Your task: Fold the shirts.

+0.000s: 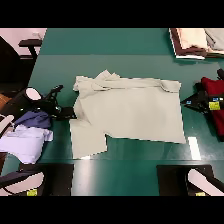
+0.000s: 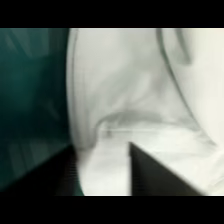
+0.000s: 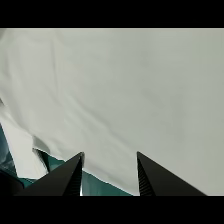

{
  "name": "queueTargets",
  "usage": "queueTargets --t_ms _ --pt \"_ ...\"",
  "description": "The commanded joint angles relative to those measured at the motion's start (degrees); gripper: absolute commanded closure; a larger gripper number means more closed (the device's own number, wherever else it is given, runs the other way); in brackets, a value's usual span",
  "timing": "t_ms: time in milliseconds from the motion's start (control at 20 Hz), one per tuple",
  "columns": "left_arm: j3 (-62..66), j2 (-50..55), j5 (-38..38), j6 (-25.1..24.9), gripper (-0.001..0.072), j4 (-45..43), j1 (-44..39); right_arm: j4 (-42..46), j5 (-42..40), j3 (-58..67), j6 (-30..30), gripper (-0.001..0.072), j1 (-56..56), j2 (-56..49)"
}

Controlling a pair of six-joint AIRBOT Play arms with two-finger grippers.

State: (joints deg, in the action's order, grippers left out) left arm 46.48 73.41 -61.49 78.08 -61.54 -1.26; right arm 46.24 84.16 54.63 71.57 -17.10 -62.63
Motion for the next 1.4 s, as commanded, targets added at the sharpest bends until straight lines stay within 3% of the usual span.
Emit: queueTargets --t_ms 0,50,150,400,500,650,750,950,1000,1050,1200,1350 --pt "-0.22 0.39 0.2 -0.11 0.0639 0.63 -1.79 -0.09 0.11 -0.33 -0.07 0.0327 -1.27 0.24" --pt "-0.02 0.37 -0.42 -0.04 0.0686 0.55 -1.79 0.33 0.59 -0.33 -0.09 0.0327 -2.12 0.24" --pt "1.36 -0.83 -2.05 -0.09 0.0687 0.48 -1.79 4.79 2.56 -0.35 0.0 0.0327 -5.09 0.24" --pt "2.08 -10.84 -1.36 -0.09 0.0687 0.26 -1.79 27.43 4.52 -0.46 4.96 0.0321 -13.9 0.02" --pt "2.08 -12.94 -1.27 -0.09 0.0686 0.33 -1.79 26.58 4.79 -1.81 5.01 0.0162 -17.35 -1.42" --pt "2.03 -13.18 -1.62 -0.09 0.0686 0.33 -1.79 23.85 3.1 -10.25 4.92 0.0161 -19.1 -4.33" --pt "2.03 -13.18 -1.46 -0.09 0.0686 0.31 -1.79 23.78 -0.28 -16.33 4.9 0.0208 -19.1 -4.63" --pt "2.03 -13.18 -1.01 -0.07 0.0686 0.68 -1.79 20.24 -4.76 -25.0 3.91 0.0209 -18.99 -1.44" --pt "2.03 -13.18 -0.85 -0.07 0.0686 0.85 -1.79 18.8 -5.38 -26.25 3.74 0.0213 -18.99 -0.72" --pt "2.03 -13.18 -0.87 -0.07 0.0686 1.03 -1.79 17.68 -5.77 -27.3 3.56 0.0264 -18.97 -0.28" --pt "2.03 -13.18 -0.9 -0.09 0.0686 2.32 -1.79 14.99 -6.56 -28.57 2.58 0.0281 -18.38 -0.24" --pt "2.03 -13.18 -0.9 -0.09 0.0686 3.23 -1.79 14.71 -10.29 -28.52 2.36 0.0522 -12.83 -0.2"
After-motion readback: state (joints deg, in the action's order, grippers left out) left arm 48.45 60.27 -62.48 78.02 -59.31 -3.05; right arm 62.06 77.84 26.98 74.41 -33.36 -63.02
